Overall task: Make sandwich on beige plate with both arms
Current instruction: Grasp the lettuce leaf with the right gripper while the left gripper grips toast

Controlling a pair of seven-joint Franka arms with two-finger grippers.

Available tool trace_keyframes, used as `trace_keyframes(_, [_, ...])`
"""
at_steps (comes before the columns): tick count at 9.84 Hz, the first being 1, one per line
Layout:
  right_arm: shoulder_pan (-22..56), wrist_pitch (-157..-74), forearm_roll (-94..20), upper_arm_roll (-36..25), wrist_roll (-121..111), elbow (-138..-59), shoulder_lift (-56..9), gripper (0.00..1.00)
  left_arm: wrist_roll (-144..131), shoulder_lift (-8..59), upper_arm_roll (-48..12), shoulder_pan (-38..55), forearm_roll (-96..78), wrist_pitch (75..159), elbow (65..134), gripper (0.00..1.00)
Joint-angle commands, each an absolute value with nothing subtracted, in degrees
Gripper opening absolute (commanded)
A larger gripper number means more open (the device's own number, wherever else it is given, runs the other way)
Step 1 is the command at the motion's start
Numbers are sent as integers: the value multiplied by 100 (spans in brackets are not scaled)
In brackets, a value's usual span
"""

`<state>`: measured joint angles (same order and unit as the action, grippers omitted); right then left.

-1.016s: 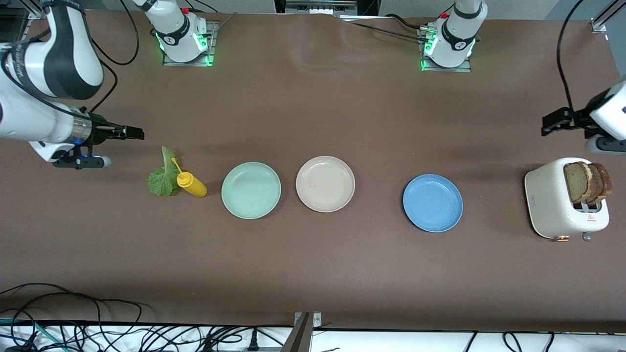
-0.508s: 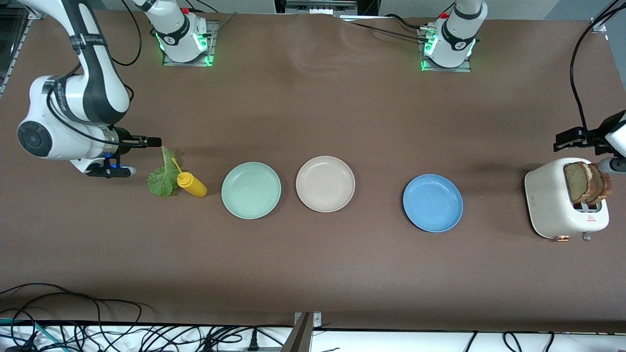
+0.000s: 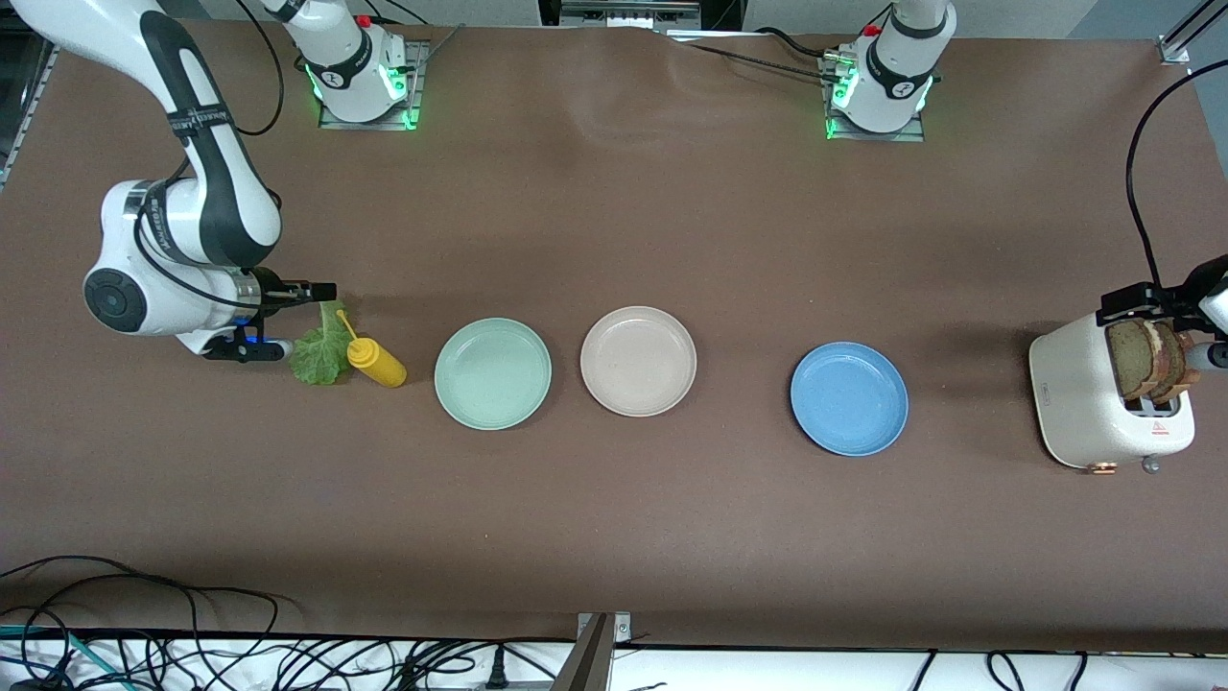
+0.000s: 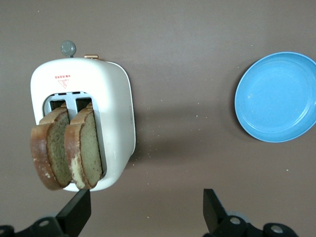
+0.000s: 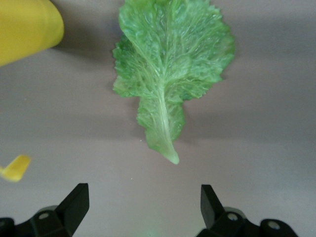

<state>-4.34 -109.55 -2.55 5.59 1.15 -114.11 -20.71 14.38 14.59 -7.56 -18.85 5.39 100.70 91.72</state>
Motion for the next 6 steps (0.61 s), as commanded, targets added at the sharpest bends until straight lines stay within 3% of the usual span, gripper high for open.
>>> trace_keyframes(1, [-448,-11161,-352,580,97,-11408,-2311,100,1678,1731,-817,-2091,703,10422,8991,100])
trace_keyframes(6, [-457,-11978,-352,580,-44,-11575,-2697,100,1705,2276,-817,-2408,738,10696,9070,100])
